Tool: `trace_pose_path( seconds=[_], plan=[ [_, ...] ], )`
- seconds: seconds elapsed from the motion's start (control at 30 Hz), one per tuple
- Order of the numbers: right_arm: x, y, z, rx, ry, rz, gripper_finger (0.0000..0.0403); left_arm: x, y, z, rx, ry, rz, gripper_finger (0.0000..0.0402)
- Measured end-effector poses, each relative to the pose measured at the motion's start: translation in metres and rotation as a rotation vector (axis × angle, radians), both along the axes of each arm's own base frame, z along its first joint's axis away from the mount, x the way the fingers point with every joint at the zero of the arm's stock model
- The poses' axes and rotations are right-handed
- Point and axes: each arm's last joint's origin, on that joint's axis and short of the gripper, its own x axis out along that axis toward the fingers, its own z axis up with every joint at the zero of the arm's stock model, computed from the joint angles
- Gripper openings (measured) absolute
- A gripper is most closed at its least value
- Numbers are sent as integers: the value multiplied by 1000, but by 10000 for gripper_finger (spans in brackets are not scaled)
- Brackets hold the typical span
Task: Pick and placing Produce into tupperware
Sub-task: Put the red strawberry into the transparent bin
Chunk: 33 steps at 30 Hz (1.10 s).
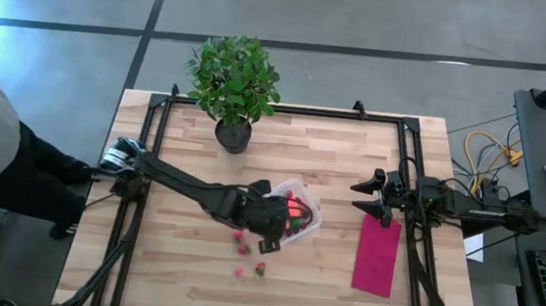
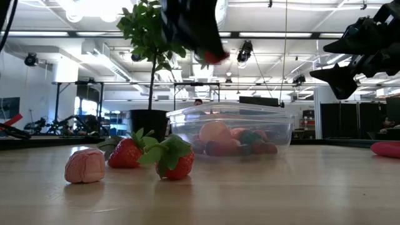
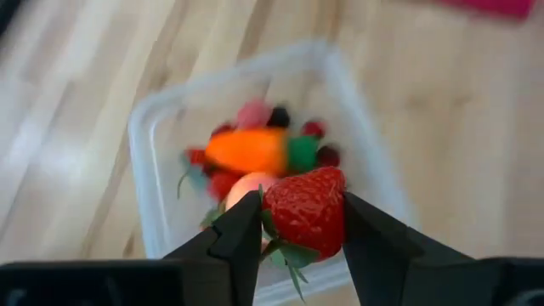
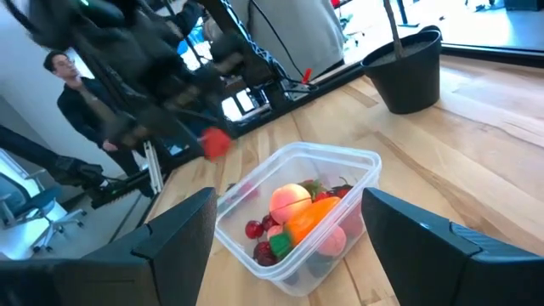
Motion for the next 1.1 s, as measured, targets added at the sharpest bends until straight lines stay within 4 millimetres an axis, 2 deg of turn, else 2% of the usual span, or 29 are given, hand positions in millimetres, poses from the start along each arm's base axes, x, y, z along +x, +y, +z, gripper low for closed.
trace_pose_path(
  seconds=[0.17, 0.33, 0.47, 0.6, 0.67, 0.77, 0.83, 0.93, 1.1],
  plan=[
    [0, 0, 0, 0, -1, 0, 286, 9, 24, -38, -41, 90, 162, 170],
    [0, 0, 0, 0, -1, 0, 286, 9, 42, -39, -124, 61, 331, 235],
    [0, 0, 0, 0, -1, 0, 286, 1, 42, -22, -212, 107, 294, 265],
    [0, 0, 0, 0, 1, 0, 286, -19, 21, -21, -273, 291, 181, 268],
    [0, 0, 0, 0, 0, 0, 286, -30, 1, -27, -233, 383, 54, 269],
    [0, 0, 0, 0, 0, 0, 286, -42, -28, -36, -146, 427, -140, 269],
    [0, 0, 0, 0, 0, 0, 286, -47, -40, -46, -111, 445, -178, 269],
    [0, 0, 0, 0, 0, 0, 286, -52, -42, -59, -154, 454, -19, 269],
    [0, 0, 0, 0, 0, 0, 286, -56, -31, -72, -333, 413, 433, 269]
  ],
)
